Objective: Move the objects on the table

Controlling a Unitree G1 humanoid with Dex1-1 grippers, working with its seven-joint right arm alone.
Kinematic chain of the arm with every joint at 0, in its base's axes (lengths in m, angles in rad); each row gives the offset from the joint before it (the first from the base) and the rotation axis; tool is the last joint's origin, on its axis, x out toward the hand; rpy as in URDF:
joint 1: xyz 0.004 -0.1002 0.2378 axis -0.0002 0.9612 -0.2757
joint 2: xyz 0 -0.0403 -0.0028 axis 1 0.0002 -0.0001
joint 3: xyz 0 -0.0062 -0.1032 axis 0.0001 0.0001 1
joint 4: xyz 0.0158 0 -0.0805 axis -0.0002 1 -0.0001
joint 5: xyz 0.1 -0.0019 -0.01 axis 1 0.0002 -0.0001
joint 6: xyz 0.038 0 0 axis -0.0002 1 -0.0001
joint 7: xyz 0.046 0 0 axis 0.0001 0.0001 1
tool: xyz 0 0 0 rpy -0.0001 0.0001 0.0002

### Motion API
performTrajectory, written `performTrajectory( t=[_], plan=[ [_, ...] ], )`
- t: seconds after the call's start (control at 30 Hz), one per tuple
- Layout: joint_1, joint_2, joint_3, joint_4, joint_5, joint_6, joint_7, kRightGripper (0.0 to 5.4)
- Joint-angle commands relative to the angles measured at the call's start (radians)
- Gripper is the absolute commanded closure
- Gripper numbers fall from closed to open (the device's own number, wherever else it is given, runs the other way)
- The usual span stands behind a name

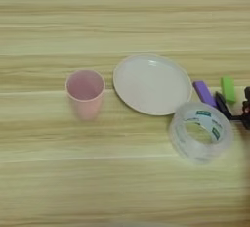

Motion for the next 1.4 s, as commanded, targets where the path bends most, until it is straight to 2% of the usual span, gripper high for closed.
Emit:
performTrajectory(
  t=[0.03,0.1,0.4,0.67,1.4],
  plan=[
    [-0.062,-0.035,0.000,0.007,0.003,-0.018,-0.010,0.05],
    [-0.063,-0.033,0.001,0.015,0.006,-0.017,-0.006,0.05],
    [-0.070,-0.032,0.006,0.044,0.010,-0.016,-0.002,0.90],
    [-0.073,-0.033,0.011,0.052,0.011,-0.020,0.006,1.84],
    [-0.068,-0.033,0.005,0.034,0.015,-0.020,0.009,3.96]
  ],
)
